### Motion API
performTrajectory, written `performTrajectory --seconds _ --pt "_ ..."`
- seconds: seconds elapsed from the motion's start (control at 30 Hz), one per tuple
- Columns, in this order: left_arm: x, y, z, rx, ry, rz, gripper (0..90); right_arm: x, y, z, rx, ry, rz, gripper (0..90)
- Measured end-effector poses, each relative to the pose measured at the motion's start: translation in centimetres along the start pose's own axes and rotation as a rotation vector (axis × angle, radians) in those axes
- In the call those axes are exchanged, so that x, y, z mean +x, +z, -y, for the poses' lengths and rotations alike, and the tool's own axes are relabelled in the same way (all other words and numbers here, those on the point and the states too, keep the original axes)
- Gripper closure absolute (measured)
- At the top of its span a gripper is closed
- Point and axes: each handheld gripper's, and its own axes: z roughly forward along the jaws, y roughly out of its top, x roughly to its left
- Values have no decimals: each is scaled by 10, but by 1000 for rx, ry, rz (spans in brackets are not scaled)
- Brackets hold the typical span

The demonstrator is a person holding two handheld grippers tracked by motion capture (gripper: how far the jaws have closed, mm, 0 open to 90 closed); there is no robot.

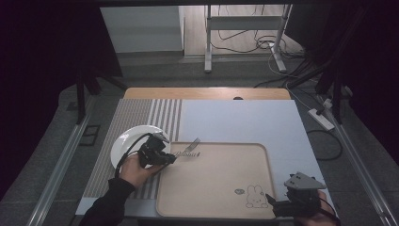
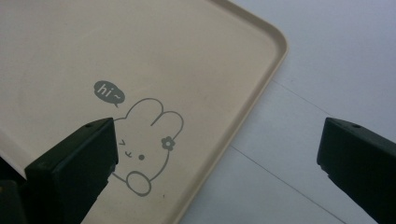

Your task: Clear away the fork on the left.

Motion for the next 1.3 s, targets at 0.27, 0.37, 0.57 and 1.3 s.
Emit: performTrajectory --seconds 0.27,0.37,0.57,1.3 --pt "-19 16 -1 52 42 21 839 0 0 0 1 -1 0 0" --pt "-26 23 -1 70 57 33 839 0 0 0 2 0 0 0" --pt "-42 39 -4 126 112 44 837 0 0 0 4 -3 -1 0" --pt "-58 65 -35 131 231 77 890 0 1 0 9 -3 -2 0"
